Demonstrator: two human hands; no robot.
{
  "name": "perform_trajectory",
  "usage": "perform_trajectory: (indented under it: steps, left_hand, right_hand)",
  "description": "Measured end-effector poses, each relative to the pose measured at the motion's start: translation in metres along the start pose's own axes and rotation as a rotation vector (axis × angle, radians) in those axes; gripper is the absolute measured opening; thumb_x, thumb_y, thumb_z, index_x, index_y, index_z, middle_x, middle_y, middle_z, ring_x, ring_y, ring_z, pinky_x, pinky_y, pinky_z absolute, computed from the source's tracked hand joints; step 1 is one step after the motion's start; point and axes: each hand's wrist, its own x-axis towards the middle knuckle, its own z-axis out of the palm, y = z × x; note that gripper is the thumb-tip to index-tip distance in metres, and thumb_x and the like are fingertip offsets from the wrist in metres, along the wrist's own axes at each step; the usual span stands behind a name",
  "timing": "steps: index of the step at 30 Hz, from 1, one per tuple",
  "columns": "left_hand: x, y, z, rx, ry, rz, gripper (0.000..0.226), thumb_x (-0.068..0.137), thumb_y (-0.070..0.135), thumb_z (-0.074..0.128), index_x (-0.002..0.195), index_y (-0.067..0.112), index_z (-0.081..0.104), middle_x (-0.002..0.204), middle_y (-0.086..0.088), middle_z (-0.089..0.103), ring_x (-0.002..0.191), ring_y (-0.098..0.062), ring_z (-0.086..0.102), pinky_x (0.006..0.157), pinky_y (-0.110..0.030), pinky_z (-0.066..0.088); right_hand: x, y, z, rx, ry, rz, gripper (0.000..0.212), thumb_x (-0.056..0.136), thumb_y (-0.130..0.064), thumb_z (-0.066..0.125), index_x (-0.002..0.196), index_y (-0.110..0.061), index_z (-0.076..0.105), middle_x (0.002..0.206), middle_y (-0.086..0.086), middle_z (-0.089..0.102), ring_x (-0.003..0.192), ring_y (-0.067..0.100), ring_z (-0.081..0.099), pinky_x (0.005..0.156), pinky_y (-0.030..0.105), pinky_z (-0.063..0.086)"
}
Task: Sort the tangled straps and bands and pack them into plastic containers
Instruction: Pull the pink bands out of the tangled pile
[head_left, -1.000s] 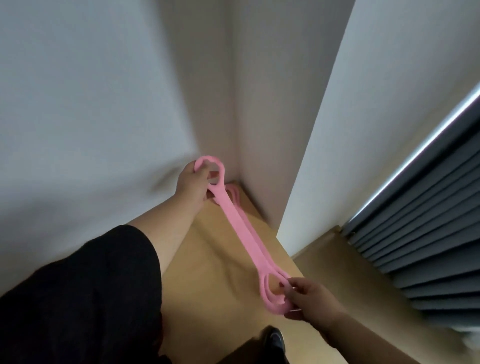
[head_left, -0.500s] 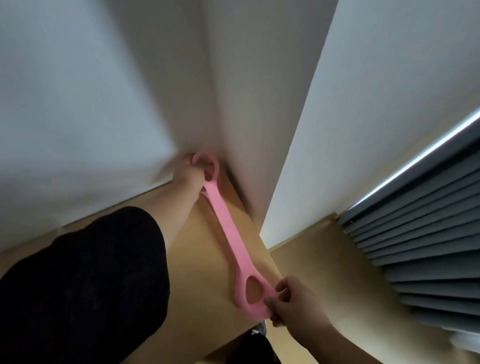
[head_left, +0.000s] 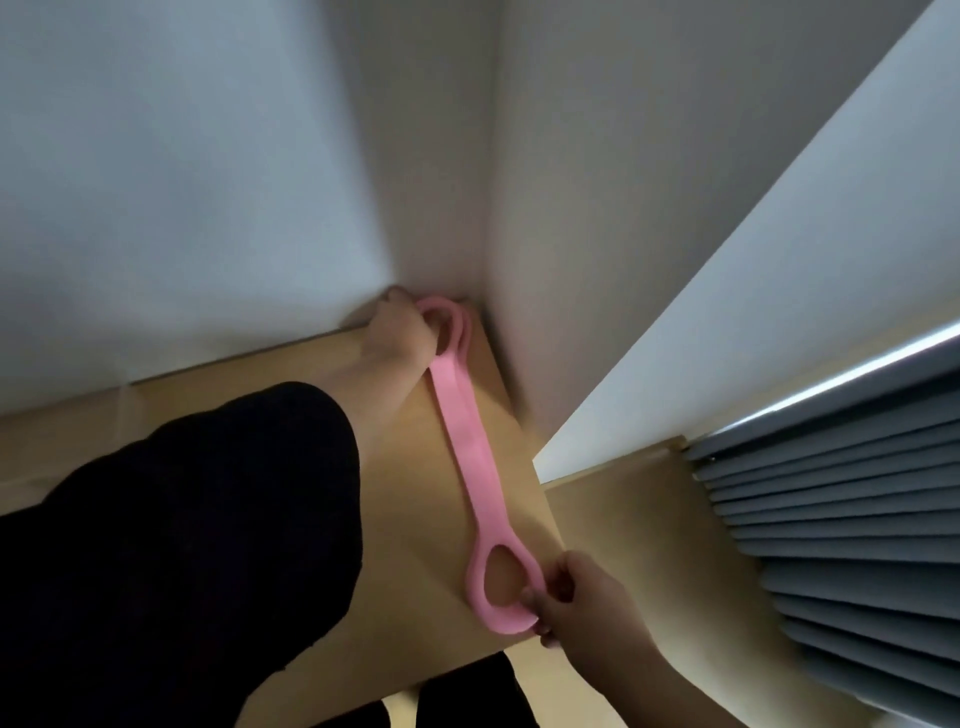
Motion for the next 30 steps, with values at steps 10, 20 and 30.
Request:
perform_trajectory:
  steps: [10, 20, 30]
  left_hand:
    - [-0.018, -0.020, -0.020, 0.042, -0.031, 0.170, 0.047, 0.104, 0.037, 0.043, 0.116, -0.005, 0.059, 0.121, -0.027, 0.060, 0.117, -0.041, 0.055, 0.096, -0.044, 0.043]
    - [-0.087, -0.102, -0.104, -0.258, -0.238, 0.185, 0.033, 0.104, 0.033, 0.045, 0.096, 0.009, 0.067, 0.089, -0.003, 0.068, 0.076, -0.019, 0.060, 0.084, -0.040, 0.054]
    - [-0.161, -0.219, -0.219, -0.324, -0.079, -0.080, 0.032, 0.101, 0.032, 0.044, 0.100, 0.014, 0.071, 0.095, -0.001, 0.070, 0.092, -0.024, 0.067, 0.084, -0.038, 0.055]
  right_hand:
    - [0.003, -0.009, -0.009, -0.113, -0.018, -0.002, 0.026, 0.081, -0.029, 0.080, 0.085, -0.012, 0.061, 0.068, 0.004, 0.071, 0.063, 0.023, 0.070, 0.066, 0.044, 0.061]
    - [0.009, -0.083, -0.010, -0.523, 0.116, -0.129, 0.026, 0.090, -0.053, 0.064, 0.089, -0.027, 0.062, 0.078, -0.011, 0.068, 0.073, 0.006, 0.067, 0.072, 0.028, 0.059]
    - [-0.011, -0.170, 0.088, -0.489, -0.080, -0.424, 0.030, 0.099, -0.032, 0.056, 0.080, -0.011, 0.066, 0.070, 0.004, 0.071, 0.057, 0.015, 0.069, 0.068, 0.036, 0.059]
